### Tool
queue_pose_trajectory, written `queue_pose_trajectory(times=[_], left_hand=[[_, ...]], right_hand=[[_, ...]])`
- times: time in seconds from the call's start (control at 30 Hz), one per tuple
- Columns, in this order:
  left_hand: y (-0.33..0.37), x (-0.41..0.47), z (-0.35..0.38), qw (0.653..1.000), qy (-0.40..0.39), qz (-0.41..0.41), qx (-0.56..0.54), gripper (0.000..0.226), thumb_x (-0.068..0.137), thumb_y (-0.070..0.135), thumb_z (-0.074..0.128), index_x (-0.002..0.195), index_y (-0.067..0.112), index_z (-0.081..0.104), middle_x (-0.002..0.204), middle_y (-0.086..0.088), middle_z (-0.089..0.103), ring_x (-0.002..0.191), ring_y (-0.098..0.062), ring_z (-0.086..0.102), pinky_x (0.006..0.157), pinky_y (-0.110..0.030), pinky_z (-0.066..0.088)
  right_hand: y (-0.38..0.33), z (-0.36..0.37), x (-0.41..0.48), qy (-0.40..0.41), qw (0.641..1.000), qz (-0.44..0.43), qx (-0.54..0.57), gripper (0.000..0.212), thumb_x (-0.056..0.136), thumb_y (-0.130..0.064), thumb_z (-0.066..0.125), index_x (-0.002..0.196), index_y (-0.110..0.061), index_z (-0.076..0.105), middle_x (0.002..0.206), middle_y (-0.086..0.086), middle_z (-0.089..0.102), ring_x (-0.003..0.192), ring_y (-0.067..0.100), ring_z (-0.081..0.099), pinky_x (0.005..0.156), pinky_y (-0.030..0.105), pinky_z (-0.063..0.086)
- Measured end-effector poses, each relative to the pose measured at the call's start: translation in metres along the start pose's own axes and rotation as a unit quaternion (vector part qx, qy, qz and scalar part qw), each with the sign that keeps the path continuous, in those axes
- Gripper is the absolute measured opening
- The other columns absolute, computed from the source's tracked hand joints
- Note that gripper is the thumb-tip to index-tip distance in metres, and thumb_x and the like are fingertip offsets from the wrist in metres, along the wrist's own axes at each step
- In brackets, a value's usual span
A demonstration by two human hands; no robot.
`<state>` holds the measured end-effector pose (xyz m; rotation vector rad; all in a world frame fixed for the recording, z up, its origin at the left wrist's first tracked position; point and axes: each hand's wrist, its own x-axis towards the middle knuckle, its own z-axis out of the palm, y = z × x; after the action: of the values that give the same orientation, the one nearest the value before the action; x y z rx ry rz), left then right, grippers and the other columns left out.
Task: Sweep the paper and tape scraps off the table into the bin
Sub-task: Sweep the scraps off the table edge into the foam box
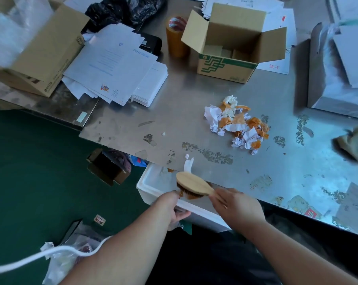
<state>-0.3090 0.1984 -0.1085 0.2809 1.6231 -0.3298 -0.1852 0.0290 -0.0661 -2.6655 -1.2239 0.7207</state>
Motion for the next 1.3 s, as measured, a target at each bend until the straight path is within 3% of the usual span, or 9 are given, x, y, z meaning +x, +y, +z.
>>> queue_pose_trajectory(times=[0.13,0.23,0.43,0.63,0.97,1.13,1.3], left_hand=[[0.001,-0.009,0.001,1.0,-0.005,-0.007,-0.013,0.037,0.097,0.016,0.071,0.12,-0.004,0.051,0.119,-0.029,0.063,0.11,-0.045,0.066,0.064,-0.05,0.063],[0.002,-0.012,0.0,1.0,-0.007,-0.007,-0.015,0.033,0.099,0.018,0.068,0.118,-0.005,0.054,0.117,-0.028,0.064,0.112,-0.042,0.067,0.076,-0.049,0.063],[0.003,-0.011,-0.003,1.0,-0.002,-0.005,-0.007,0.033,0.1,0.018,0.065,0.121,-0.005,0.054,0.119,-0.027,0.063,0.11,-0.041,0.067,0.071,-0.053,0.065],[0.002,-0.015,-0.006,1.0,0.011,-0.01,-0.013,0.031,0.099,0.017,0.068,0.118,-0.005,0.055,0.115,-0.027,0.067,0.101,-0.041,0.07,0.05,-0.052,0.062],[0.001,-0.017,-0.002,1.0,0.002,0.001,-0.017,0.03,0.094,0.018,0.073,0.11,-0.002,0.057,0.114,-0.028,0.064,0.109,-0.043,0.066,0.08,-0.052,0.064],[-0.004,-0.017,0.003,1.0,-0.002,-0.001,0.01,0.04,0.094,0.024,0.075,0.117,-0.003,0.056,0.119,-0.029,0.063,0.11,-0.044,0.067,0.079,-0.049,0.064],[-0.007,-0.016,0.017,1.0,-0.007,-0.016,-0.003,0.04,0.093,0.021,0.076,0.117,-0.005,0.057,0.111,-0.028,0.066,0.11,-0.041,0.069,0.072,-0.047,0.061]], right_hand=[[-0.002,0.0,-0.007,0.003,1.0,0.007,0.012,0.035,0.098,-0.062,0.043,0.083,-0.031,0.049,0.069,-0.014,0.047,0.066,0.016,0.055,0.056,0.031,0.045],[-0.006,-0.007,-0.003,0.043,0.999,-0.005,0.03,0.031,0.096,-0.063,0.047,0.093,-0.034,0.06,0.072,-0.01,0.054,0.062,0.017,0.057,0.054,0.033,0.049],[-0.013,-0.028,0.042,0.111,0.993,-0.006,0.043,0.041,0.099,-0.063,0.041,0.087,-0.027,0.056,0.07,-0.007,0.052,0.058,0.016,0.055,0.051,0.033,0.051],[-0.012,-0.029,0.071,0.076,0.996,0.035,0.036,0.047,0.099,-0.064,0.032,0.077,-0.026,0.048,0.069,-0.005,0.053,0.058,0.017,0.054,0.051,0.037,0.052],[-0.018,-0.011,0.017,0.02,1.0,0.009,0.009,0.042,0.1,-0.064,0.035,0.089,-0.028,0.053,0.072,-0.006,0.051,0.062,0.016,0.056,0.054,0.032,0.049],[-0.013,-0.008,-0.012,0.019,0.999,0.034,0.005,0.041,0.098,-0.064,0.042,0.086,-0.026,0.054,0.067,-0.012,0.045,0.064,0.016,0.051,0.055,0.033,0.043],[0.006,-0.024,-0.02,0.065,0.991,0.107,0.05,0.045,0.098,-0.066,0.039,0.079,-0.026,0.048,0.069,-0.005,0.054,0.06,0.014,0.054,0.053,0.032,0.045]])
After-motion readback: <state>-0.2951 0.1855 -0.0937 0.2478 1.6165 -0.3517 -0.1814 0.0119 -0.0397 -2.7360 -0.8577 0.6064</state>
